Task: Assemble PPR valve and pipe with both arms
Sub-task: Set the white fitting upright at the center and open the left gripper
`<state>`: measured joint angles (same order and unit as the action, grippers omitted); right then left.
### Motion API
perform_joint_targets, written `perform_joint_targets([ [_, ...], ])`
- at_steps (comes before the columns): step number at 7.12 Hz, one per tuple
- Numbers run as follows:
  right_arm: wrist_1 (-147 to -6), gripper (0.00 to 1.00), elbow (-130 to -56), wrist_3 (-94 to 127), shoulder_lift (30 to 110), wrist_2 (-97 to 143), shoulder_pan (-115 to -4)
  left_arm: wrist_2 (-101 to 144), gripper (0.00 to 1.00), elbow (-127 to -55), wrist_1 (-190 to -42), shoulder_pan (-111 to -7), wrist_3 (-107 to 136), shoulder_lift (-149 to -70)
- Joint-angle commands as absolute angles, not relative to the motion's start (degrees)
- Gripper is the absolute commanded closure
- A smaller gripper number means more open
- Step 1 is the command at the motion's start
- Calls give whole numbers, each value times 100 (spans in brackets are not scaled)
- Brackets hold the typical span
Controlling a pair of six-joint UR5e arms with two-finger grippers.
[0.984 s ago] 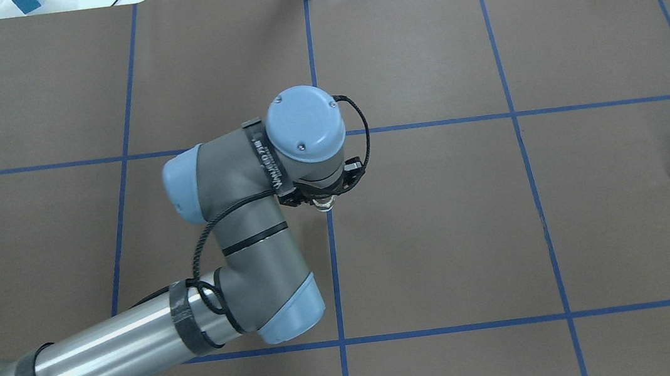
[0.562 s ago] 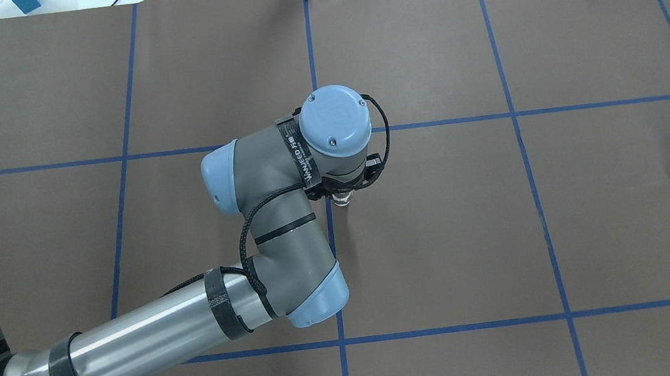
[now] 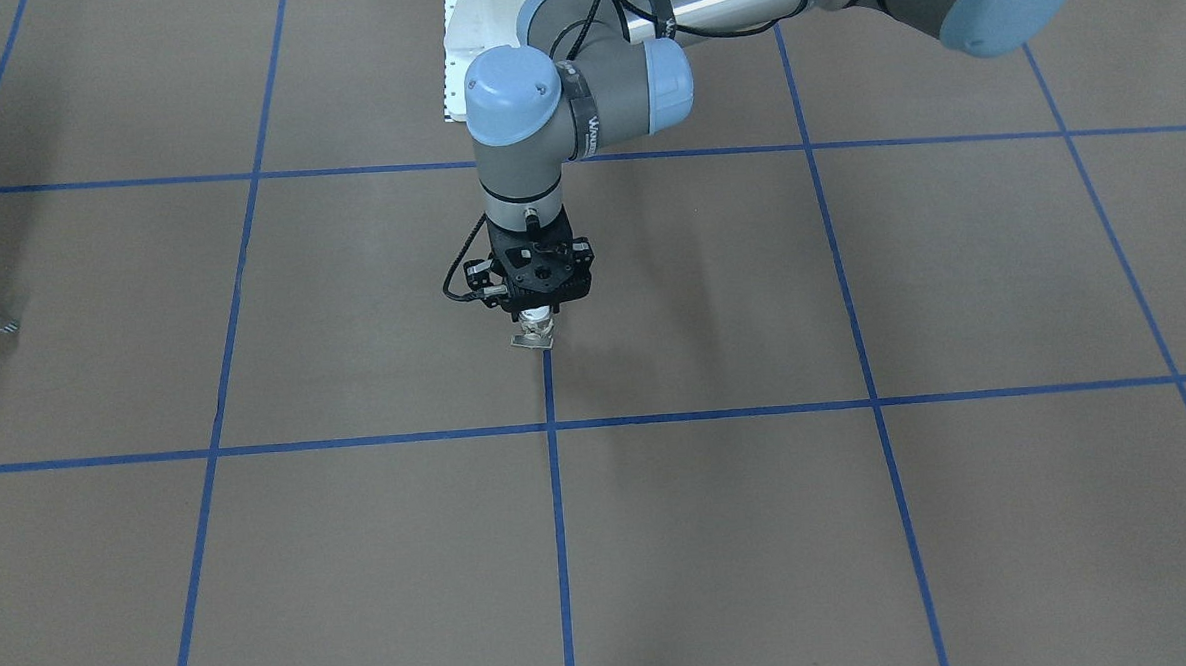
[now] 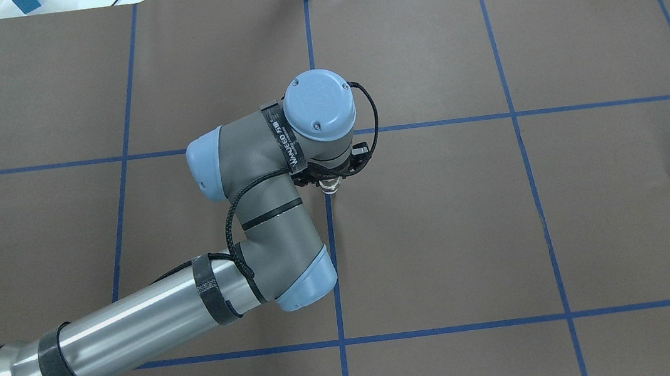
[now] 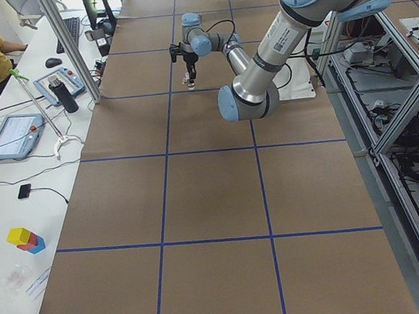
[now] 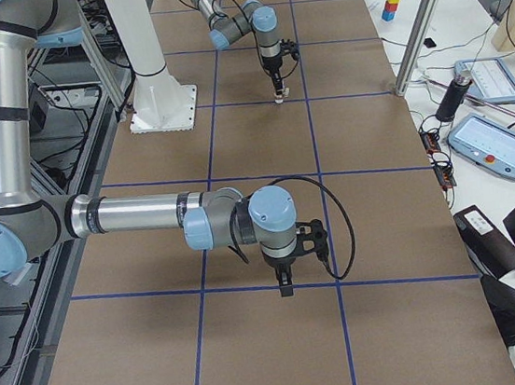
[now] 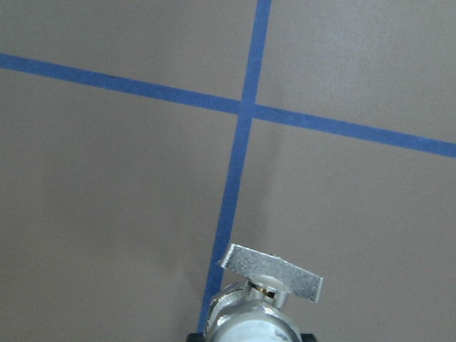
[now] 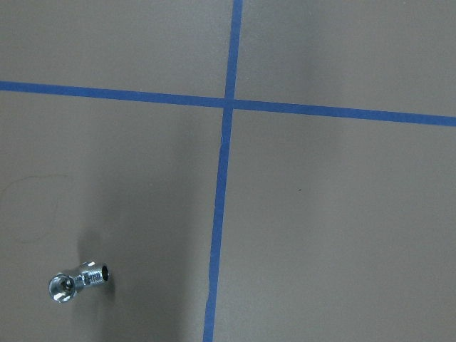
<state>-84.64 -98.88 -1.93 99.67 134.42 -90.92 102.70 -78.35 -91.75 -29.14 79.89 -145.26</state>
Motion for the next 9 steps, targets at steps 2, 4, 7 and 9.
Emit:
perform_joint_targets([
  [2, -8464, 0, -9888, -193, 9967, 13447, -9097, 10274, 81, -7840, -9263, -2927, 7937, -14432],
  [4, -8464, 0, -9888, -193, 9967, 13439, -9088, 10274, 72, -7840, -9316, -2909, 7936, -14458],
  [7, -8464, 0, -9879, -193, 9967, 13438, -9097, 10274, 49, -7822, -9369, -2883, 7928, -14432],
  [9, -8464, 0, -9879, -193, 9958, 13438, -9088, 10266, 0, -7813, -9360, -2883, 7893, -14432],
])
